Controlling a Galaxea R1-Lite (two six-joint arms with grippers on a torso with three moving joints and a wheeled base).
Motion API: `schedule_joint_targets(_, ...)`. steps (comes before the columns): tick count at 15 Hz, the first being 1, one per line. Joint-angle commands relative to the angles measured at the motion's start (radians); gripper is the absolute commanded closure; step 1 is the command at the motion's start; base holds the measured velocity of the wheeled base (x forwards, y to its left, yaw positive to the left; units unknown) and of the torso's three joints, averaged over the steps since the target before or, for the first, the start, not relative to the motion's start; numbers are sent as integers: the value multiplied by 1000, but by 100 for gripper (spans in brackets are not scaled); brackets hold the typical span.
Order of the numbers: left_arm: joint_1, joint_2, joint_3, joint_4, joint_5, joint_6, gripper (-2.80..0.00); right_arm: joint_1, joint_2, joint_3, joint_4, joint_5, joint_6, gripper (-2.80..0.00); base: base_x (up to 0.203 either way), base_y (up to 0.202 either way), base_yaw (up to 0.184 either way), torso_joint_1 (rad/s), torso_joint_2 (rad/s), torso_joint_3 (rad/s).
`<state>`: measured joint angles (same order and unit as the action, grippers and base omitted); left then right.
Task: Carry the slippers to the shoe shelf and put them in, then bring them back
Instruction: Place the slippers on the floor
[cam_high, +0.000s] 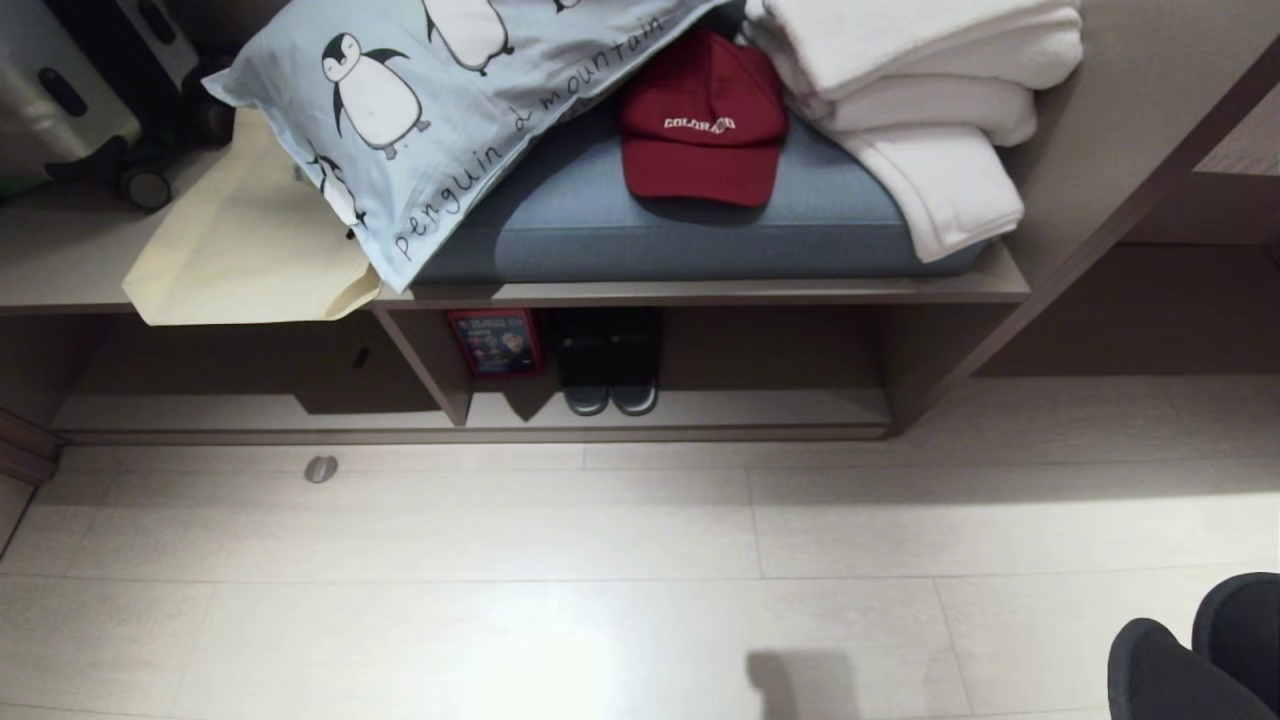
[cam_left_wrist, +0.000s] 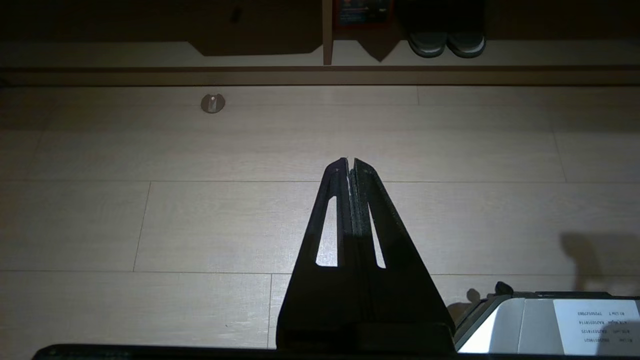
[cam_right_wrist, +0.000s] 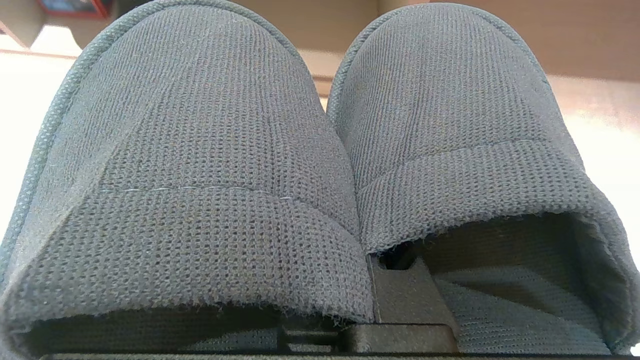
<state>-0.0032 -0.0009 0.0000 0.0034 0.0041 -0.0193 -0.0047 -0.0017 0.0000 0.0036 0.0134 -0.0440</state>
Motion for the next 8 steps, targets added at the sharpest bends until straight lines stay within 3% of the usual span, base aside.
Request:
schedule_joint_targets(1,0,1,2,0,1,-1,0,0,-1,0,-1,0,0,0,0,0,0,2,-6,203)
schedule_joint_targets(8,0,1,2,0,1,-1,0,0,-1,0,-1,0,0,0,0,0,0,2,1,203)
